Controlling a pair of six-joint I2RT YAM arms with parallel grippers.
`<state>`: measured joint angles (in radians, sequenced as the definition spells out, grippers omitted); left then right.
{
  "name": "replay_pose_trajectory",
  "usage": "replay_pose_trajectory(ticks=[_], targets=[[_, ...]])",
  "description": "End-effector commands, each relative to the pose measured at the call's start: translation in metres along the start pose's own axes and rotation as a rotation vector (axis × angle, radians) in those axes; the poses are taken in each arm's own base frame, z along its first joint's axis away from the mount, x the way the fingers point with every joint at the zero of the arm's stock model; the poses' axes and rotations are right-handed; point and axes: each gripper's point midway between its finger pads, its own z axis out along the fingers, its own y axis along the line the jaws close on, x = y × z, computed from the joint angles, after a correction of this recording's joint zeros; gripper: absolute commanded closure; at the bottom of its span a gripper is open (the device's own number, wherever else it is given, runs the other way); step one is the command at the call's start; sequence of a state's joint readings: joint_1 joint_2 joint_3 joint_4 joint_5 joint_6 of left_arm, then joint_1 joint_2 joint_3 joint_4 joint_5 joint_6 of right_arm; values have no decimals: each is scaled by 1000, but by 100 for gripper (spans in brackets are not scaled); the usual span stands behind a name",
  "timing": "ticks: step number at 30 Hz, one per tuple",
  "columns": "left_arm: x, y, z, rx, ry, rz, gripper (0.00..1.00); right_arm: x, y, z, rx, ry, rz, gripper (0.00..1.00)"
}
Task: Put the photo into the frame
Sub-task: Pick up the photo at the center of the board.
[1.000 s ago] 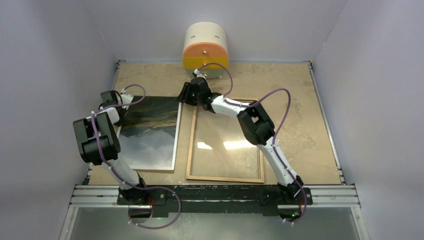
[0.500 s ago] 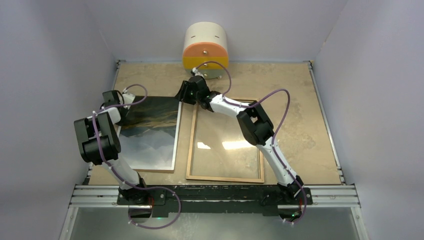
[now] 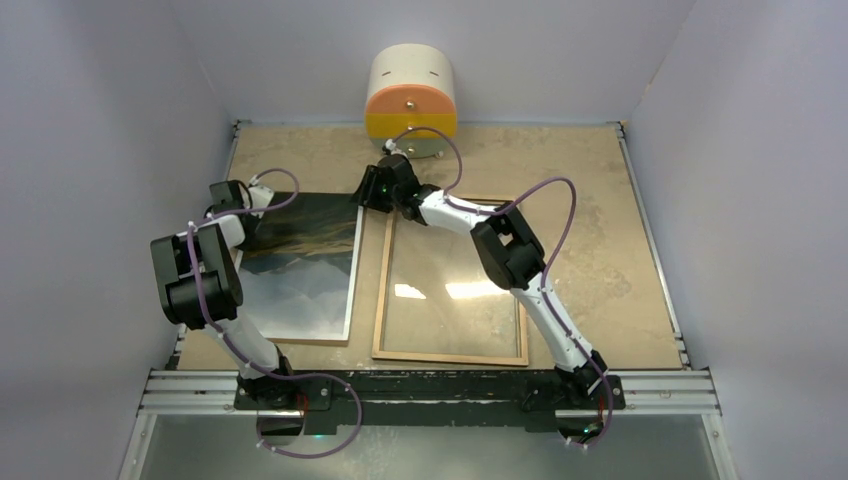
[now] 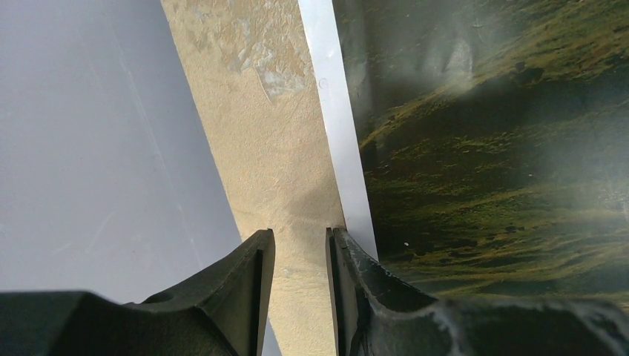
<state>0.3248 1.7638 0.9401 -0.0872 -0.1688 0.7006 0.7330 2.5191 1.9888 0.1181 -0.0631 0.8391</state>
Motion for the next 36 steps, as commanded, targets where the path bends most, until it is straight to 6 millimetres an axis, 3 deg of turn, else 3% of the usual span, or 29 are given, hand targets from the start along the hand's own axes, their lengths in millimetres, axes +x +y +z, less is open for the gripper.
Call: replay_pose_trajectory(ticks=[1,6,14,24,28,32,34,36], targets=[[26,-64,6,208,62,16,64,7,2,-1,0,27,17,52],[25,-68,5,212,60,25,64,3,3,0,-7,3,12,52],[17,-85,3,238,49,57,65,-2,23,-6,-65,-10,-25,53],[18,-88,3,241,52,69,65,8,26,-5,-94,28,-1,55],[18,-86,2,229,54,72,65,9,33,-12,-117,46,6,70],[15,-77,0,208,51,74,65,-5,47,-29,-151,24,1,93],[12,-64,-1,194,49,49,62,-15,57,-39,-185,15,-3,100],[7,-45,-6,190,38,4,53,-26,72,-53,-236,15,-8,100]])
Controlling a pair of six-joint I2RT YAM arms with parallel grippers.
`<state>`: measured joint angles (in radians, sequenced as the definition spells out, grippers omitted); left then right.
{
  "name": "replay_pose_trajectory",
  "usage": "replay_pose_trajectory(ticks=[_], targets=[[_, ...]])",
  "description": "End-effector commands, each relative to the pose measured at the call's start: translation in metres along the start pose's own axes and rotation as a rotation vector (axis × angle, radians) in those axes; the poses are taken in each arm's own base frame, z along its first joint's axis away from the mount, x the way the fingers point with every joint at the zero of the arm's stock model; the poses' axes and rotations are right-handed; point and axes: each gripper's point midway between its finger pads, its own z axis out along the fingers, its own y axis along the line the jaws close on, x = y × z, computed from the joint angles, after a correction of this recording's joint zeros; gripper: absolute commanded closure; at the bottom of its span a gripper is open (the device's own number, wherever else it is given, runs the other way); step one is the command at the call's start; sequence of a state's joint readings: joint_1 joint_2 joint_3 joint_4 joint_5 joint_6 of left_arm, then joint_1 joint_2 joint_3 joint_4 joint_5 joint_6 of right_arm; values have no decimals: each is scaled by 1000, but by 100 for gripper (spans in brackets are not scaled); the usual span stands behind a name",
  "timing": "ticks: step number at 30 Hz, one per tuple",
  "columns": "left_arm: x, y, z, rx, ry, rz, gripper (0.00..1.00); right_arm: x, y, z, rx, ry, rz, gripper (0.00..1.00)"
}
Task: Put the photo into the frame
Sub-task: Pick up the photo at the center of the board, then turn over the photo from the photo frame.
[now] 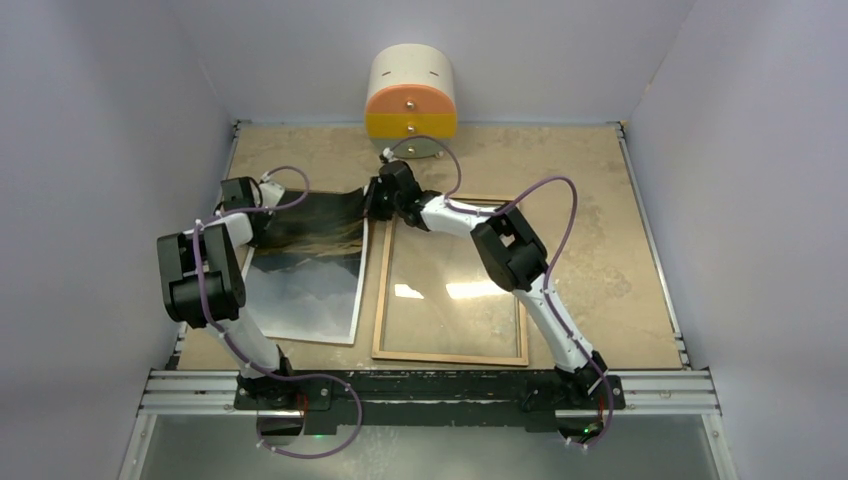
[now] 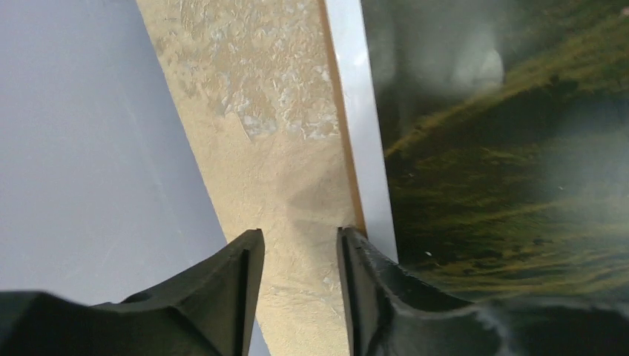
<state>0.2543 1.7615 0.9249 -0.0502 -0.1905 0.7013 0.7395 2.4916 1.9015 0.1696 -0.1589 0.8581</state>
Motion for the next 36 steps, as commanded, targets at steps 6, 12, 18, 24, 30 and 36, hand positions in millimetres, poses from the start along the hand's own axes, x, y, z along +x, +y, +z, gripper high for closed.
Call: replay_pose_trajectory(ticks=[6,12,18,24,30,36], targets=[[12,26,-38,164,12,-133,22,-98,120,-115,-270,-137,-106,100],[-1,12,-65,278,-46,-152,12,-141,108,-224,-163,-239,-202,100],[3,-2,-69,317,-55,-161,10,-187,50,-408,146,-460,-221,100],[0,-6,-77,331,-81,-169,10,-193,43,-568,508,-719,-293,100],[0,-6,-82,334,-90,-166,9,-202,49,-581,583,-672,-310,100],[2,-9,-84,334,-94,-168,9,-146,21,-457,628,-265,-337,100]])
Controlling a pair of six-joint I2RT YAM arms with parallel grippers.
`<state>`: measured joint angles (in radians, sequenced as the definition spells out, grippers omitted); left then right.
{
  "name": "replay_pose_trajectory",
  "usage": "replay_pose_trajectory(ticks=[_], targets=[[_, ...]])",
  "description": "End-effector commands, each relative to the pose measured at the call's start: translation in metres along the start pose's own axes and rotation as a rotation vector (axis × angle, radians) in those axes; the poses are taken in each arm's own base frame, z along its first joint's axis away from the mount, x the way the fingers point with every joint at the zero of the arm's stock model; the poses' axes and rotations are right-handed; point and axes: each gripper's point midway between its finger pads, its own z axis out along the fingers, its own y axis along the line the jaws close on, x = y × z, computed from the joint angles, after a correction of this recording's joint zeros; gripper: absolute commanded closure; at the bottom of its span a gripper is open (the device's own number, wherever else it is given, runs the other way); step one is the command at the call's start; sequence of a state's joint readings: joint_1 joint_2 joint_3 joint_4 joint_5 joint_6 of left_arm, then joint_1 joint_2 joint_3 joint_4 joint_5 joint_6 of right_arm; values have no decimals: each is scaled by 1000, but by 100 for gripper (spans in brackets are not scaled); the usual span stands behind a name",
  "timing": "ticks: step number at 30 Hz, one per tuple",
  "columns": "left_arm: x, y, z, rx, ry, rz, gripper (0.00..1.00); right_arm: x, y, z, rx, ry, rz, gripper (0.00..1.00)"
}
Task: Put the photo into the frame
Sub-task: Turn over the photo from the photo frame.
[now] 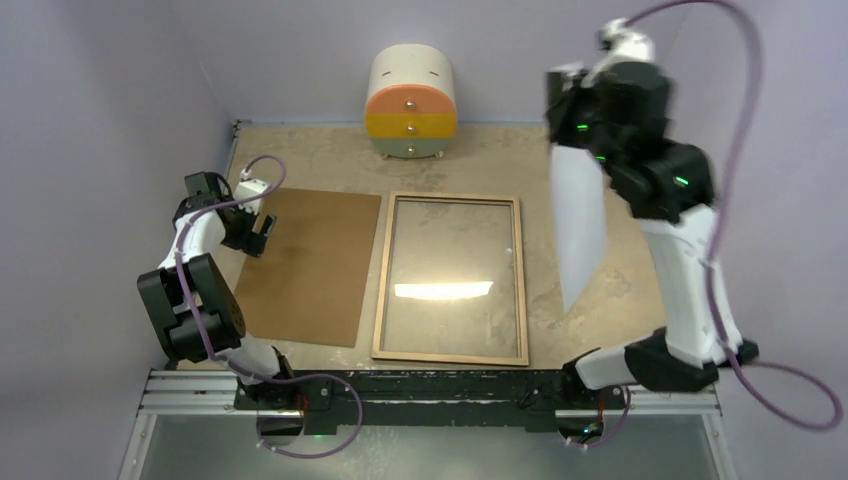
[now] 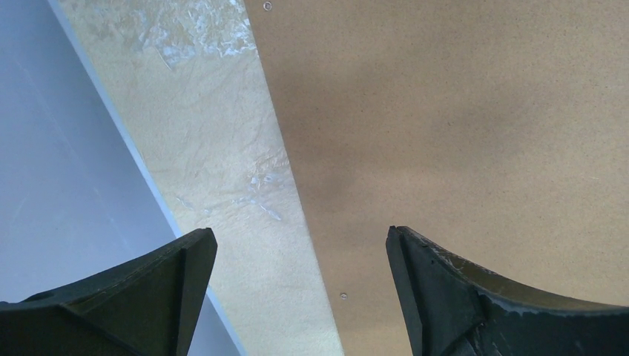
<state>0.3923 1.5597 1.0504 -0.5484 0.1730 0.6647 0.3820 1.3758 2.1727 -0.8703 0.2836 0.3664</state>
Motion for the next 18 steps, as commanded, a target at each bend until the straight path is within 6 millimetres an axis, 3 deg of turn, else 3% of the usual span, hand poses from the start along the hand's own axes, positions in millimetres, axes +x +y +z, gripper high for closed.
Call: replay_pose_trajectory(ticks=[1,4,10,14,18], targets=[[-5,-5,-8,9,-37,-14,9,167,12,57,70,509,-175,100],[-5,-5,-8,6,-40,-15,9,224,22,65,13,617,-84,100],[-6,-10,-6,0,-36,-2,9,293,42,78,-38,728,154,100],[-8,-10,-7,-11,-36,10,9,318,35,89,101,763,288,100],[-5,-11,-4,-15,-26,11,9,330,48,96,166,781,373,100]])
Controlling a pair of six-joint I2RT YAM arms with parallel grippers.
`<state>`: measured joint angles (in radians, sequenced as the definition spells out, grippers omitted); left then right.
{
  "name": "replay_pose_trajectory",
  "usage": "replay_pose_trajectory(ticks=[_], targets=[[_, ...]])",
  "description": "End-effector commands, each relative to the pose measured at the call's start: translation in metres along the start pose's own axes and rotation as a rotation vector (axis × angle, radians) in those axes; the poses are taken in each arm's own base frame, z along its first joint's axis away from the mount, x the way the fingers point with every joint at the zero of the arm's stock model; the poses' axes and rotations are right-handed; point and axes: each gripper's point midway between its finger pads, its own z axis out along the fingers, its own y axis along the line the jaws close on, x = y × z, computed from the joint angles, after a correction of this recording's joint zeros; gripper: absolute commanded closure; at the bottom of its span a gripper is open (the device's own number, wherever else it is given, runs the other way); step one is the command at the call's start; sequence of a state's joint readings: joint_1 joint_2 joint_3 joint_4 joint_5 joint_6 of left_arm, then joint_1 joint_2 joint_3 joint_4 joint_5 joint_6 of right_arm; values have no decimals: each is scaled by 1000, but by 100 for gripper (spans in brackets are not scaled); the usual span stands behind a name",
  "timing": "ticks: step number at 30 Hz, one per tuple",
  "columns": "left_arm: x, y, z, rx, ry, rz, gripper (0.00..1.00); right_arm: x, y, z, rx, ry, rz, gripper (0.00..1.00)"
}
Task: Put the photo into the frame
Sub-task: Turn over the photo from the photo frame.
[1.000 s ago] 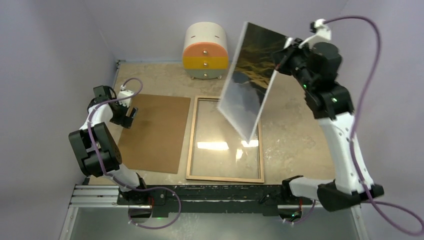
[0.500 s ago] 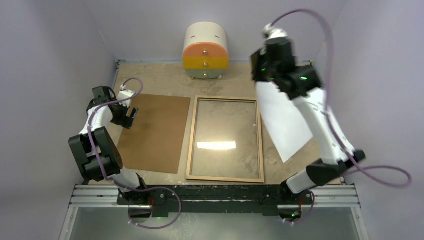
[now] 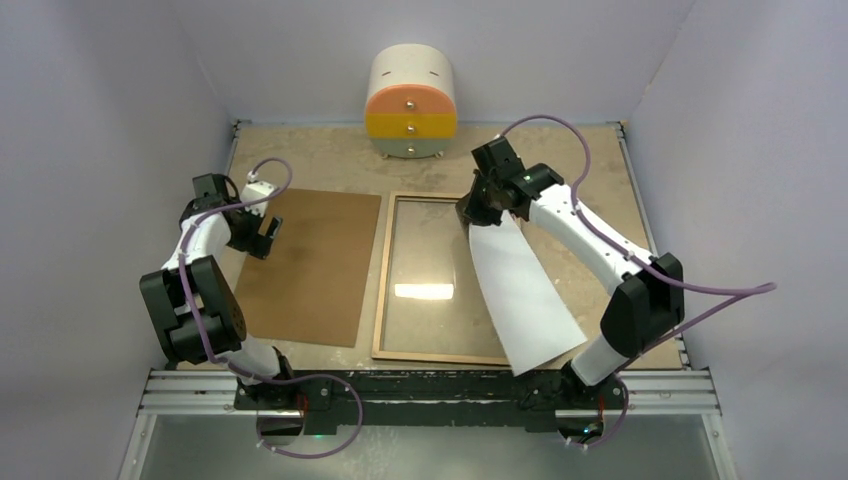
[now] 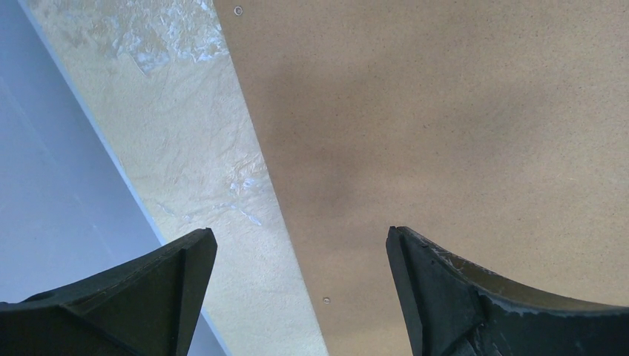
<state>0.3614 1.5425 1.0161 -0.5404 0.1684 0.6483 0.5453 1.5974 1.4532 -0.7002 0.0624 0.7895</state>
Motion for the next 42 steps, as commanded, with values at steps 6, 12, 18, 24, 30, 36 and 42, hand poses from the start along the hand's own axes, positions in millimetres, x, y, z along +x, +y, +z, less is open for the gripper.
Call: replay_pose_trajectory(ticks=[6,12,18,24,30,36,42], targets=[[-3,1,-2,-29,-20,8,9,-5,39,18,17,-119,377,100],[-2,2,-2,-35,-16,22,9,-18,45,30,85,-238,511,100],[1,3,-3,-49,-10,38,9,-34,45,37,107,-354,589,100],[4,4,-1,-59,-2,49,9,-41,51,53,129,-374,499,100],[6,5,1,-64,5,56,9,-49,66,67,125,-362,268,100],[7,5,2,-64,8,57,8,-51,66,71,150,-360,137,100],[7,6,1,-65,10,59,8,-52,58,67,186,-378,110,100]])
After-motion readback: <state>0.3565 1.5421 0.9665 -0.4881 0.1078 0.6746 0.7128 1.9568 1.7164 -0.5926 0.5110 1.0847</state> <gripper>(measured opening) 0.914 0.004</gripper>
